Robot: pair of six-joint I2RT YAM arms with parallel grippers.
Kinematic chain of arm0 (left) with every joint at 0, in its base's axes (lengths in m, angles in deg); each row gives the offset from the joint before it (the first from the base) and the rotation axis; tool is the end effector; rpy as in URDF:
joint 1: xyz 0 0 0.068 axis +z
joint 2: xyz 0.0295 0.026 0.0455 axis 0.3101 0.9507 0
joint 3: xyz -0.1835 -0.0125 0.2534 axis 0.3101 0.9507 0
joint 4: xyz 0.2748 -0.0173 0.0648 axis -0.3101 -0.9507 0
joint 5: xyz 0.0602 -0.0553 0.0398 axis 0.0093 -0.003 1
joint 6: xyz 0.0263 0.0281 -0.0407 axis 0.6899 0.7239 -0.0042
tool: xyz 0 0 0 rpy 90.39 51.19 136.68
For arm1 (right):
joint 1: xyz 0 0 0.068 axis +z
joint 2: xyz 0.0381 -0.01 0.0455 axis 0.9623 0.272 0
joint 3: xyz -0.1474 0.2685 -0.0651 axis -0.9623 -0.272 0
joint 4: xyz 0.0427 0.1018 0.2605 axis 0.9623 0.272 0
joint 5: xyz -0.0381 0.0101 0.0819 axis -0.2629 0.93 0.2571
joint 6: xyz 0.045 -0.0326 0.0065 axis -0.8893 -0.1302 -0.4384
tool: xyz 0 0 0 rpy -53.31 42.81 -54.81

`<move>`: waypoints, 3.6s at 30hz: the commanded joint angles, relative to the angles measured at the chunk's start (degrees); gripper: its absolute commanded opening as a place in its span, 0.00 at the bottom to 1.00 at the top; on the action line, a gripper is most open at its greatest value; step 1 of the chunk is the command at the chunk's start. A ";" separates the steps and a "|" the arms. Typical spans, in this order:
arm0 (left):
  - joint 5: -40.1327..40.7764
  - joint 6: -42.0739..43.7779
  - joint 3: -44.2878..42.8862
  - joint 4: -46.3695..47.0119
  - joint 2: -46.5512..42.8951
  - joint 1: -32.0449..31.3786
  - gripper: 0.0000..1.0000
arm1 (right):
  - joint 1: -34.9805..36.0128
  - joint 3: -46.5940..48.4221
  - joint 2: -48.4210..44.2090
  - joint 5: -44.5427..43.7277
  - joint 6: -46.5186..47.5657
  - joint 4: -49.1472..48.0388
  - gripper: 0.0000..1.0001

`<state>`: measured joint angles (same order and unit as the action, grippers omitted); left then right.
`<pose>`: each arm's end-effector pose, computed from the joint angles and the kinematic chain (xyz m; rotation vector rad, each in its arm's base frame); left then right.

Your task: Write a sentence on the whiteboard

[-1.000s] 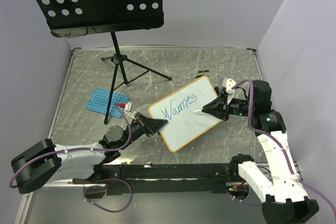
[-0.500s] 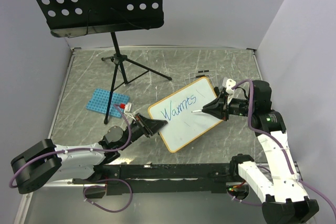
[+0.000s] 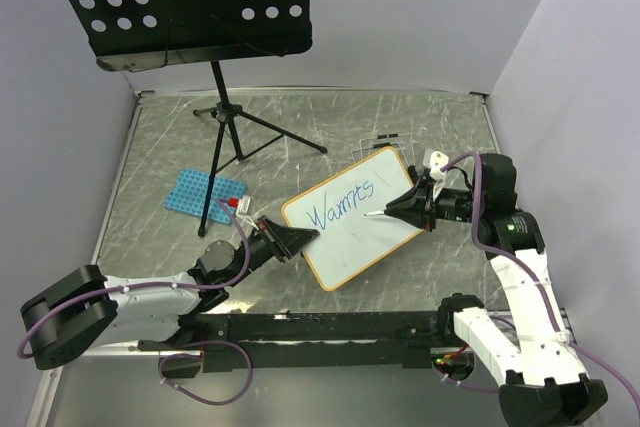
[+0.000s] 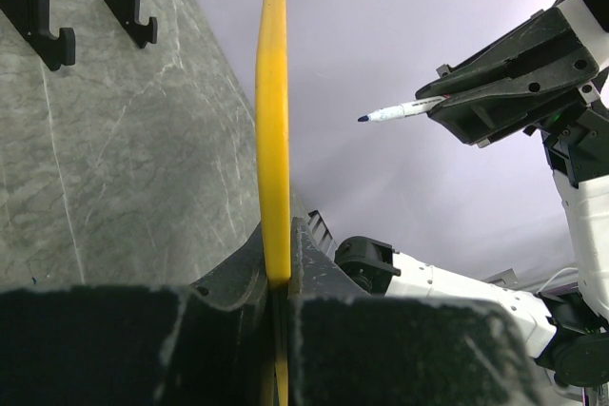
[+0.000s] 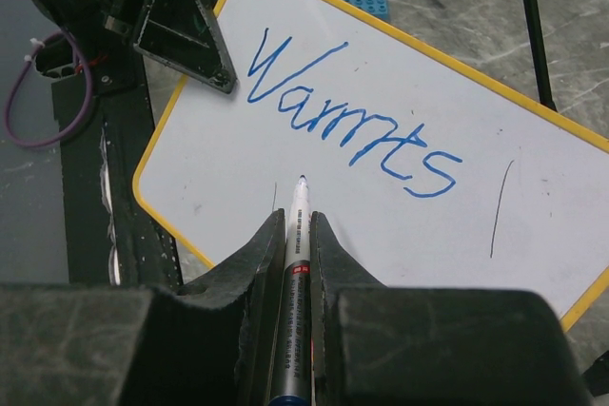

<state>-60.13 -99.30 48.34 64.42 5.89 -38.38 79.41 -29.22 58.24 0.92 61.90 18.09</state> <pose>0.1105 -0.1615 0.2234 -0.1363 1.6141 -1.6060 0.1386 0.0474 0.3847 -1.1326 1.5056 0.8701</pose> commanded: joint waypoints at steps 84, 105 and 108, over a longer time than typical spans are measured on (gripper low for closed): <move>-0.54 -0.53 -1.09 7.22 -6.85 0.37 0.01 | -3.61 10.32 5.13 -12.44 -6.38 -13.56 0.00; -1.94 -0.88 -1.26 10.12 -4.21 0.37 0.01 | -3.35 9.35 10.23 -15.34 -7.09 -15.50 0.00; -2.21 -0.97 -1.44 10.56 -3.86 0.37 0.01 | -2.99 9.53 10.84 -14.55 -6.91 -15.06 0.00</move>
<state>-61.44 -99.23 48.50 63.99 2.52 -38.25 76.22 -21.26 68.29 -14.73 54.65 5.08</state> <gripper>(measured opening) 0.071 0.177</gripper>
